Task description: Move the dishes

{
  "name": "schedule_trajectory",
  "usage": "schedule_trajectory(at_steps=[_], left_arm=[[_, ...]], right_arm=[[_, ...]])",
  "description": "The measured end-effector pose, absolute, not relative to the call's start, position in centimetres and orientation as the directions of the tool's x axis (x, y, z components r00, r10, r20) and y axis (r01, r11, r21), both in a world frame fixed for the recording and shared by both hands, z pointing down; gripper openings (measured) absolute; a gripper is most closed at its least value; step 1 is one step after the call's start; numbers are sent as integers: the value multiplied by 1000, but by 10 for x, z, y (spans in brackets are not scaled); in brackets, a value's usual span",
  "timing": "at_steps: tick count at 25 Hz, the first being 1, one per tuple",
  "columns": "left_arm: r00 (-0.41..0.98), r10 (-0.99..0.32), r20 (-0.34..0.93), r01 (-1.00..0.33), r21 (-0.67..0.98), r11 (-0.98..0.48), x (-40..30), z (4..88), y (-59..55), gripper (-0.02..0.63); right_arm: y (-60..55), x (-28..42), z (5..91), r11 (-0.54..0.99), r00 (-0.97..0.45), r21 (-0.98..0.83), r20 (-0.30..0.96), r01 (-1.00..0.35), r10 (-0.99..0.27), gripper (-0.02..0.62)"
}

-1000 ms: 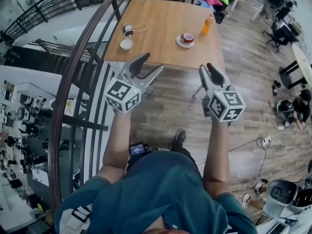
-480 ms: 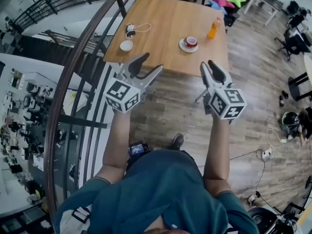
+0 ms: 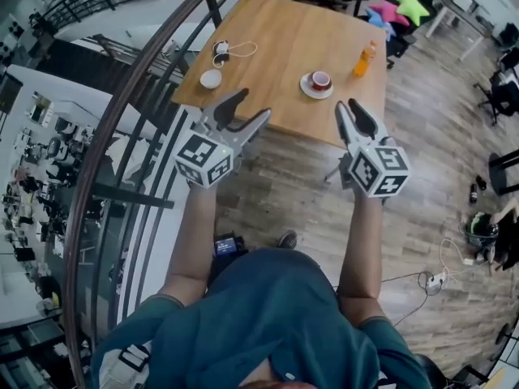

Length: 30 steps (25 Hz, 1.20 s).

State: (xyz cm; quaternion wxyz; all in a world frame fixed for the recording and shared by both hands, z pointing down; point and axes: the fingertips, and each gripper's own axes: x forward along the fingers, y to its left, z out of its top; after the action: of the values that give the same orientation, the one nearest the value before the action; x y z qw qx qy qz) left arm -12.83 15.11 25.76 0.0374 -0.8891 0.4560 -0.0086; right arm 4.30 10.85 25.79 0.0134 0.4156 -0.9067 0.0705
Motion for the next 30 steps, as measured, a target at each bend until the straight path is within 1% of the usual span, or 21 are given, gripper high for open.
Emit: schedule_trajectory(at_steps=[7, 14, 30], left_arm=[[570, -821, 1, -818, -86, -568, -103, 253, 126, 255], [592, -805, 31, -801, -85, -592, -73, 258, 102, 255], [714, -700, 22, -698, -63, -714, -9, 265, 26, 255]], right_arm=[[82, 62, 254, 665, -677, -137, 76, -734, -732, 97], [63, 91, 264, 646, -664, -167, 86, -745, -743, 97], [23, 151, 277, 527, -548, -169, 128, -833, -826, 97]])
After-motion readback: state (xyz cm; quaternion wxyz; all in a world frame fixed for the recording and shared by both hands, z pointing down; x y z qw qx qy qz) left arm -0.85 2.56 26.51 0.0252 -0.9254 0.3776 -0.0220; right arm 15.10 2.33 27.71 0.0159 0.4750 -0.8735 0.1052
